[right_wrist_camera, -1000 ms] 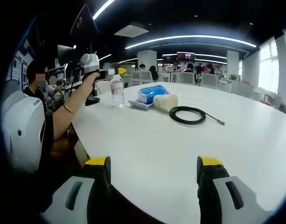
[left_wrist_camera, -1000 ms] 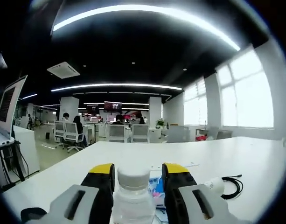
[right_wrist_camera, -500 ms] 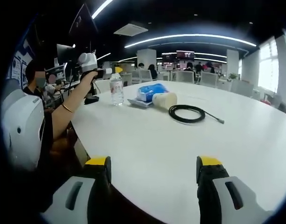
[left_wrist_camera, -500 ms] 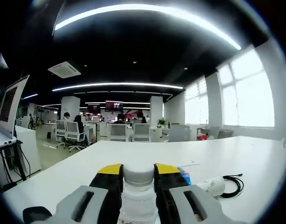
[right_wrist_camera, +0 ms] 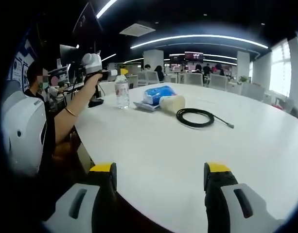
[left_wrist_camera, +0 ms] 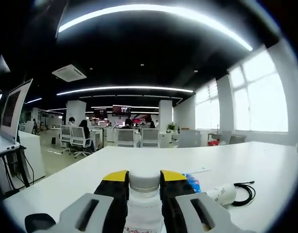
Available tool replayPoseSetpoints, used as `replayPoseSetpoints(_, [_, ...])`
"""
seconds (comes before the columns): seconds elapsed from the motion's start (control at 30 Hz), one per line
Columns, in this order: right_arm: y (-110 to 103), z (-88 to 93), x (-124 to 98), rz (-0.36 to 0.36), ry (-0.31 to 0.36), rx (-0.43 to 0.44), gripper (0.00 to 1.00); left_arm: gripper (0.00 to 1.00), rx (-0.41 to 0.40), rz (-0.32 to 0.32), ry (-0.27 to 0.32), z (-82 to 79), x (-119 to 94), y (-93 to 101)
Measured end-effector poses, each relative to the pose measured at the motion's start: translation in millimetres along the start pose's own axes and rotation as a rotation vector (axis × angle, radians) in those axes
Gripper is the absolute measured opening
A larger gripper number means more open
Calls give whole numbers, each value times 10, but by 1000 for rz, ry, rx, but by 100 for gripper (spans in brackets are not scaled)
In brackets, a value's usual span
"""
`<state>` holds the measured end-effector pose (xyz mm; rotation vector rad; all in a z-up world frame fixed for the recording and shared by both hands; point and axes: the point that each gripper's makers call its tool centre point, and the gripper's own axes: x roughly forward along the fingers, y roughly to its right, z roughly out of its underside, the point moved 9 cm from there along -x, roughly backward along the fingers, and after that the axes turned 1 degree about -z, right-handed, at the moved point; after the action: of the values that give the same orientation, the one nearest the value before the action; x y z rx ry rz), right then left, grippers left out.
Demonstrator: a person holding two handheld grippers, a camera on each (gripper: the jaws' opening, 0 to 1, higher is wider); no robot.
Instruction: Arrange the tabletop items into an orderly group along one side of the table until the central work area is clear of visible clutter.
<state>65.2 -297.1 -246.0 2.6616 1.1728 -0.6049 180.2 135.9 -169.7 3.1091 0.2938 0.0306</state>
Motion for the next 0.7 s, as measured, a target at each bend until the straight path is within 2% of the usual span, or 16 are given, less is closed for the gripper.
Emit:
replayPoseSetpoints(0.33, [15,-5,-1,6,-2,-1,69,21,18,4,-1,-8,3,-14])
replayPoseSetpoints(0.57, [-9,-16,12,4,-1,-4,69,21,26,15,-22,-35,14,-101])
replayPoseSetpoints(0.7, [-20,-14,26,2,0,-1,69,21,27,18,-14,-49,0,-175])
